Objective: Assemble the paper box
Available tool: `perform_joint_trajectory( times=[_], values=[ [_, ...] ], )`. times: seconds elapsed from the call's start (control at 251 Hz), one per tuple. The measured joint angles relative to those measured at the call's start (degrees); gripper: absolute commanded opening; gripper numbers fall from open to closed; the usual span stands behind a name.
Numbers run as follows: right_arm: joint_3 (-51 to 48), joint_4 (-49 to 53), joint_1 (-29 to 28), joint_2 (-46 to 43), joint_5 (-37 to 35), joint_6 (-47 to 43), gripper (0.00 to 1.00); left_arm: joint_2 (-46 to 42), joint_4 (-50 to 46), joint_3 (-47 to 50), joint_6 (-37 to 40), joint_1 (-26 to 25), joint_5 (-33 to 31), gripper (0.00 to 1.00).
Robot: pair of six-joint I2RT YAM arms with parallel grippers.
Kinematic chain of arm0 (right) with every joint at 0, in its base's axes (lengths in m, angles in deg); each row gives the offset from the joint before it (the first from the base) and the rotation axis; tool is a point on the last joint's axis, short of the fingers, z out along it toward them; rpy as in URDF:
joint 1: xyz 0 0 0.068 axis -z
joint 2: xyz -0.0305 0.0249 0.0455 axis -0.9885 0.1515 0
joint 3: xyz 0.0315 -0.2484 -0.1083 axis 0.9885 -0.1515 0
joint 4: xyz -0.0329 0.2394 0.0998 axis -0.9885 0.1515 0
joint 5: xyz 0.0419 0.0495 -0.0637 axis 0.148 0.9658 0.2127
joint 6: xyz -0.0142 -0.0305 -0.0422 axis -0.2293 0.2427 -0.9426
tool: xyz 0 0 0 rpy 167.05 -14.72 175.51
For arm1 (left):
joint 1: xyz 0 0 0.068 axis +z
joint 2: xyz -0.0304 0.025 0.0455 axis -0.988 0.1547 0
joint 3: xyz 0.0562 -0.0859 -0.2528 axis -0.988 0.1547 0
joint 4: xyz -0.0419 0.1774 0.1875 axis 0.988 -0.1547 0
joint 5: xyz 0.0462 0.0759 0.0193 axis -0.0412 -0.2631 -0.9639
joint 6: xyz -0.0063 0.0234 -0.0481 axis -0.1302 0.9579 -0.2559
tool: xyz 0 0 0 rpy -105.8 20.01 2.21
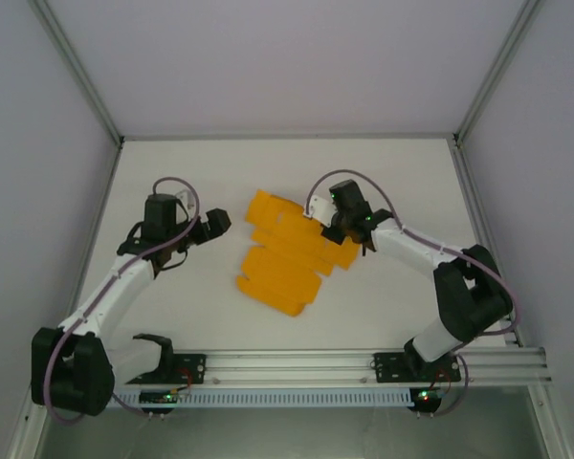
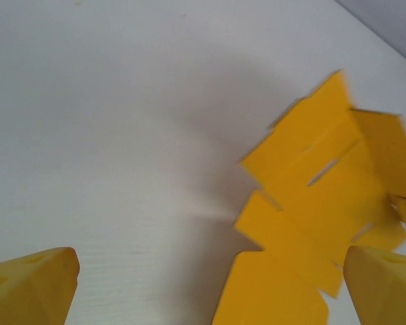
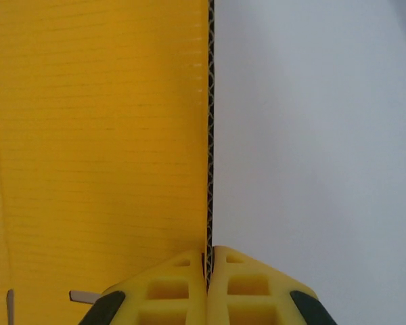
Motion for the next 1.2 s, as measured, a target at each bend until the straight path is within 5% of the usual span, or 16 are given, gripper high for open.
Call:
perform_joint_trajectory(
  times=[0.487,0.722,0.966,1.197],
  values=[
    [-5.99,-26.93,-8.90,3.23,-9.14,-19.87,0.00,16.09,3.69,-15.06,-0.59,-6.82,7.91,1.00],
    [-4.02,-24.98,-11.37,4.24,-17.40,-23.47,0.00,20.52,2.93,-18.86,-0.37,-7.65,7.65,1.00],
    [-2.40,-23.17,-12.02,4.55,-21.53,-24.33,0.00,22.80,2.75,-20.44,-0.07,-9.11,7.37,0.83],
    [-2.10,-23.17,-12.20,4.66,-23.21,-24.30,0.00,25.44,3.26,-20.41,-0.44,-10.21,7.74,0.78]
  ],
)
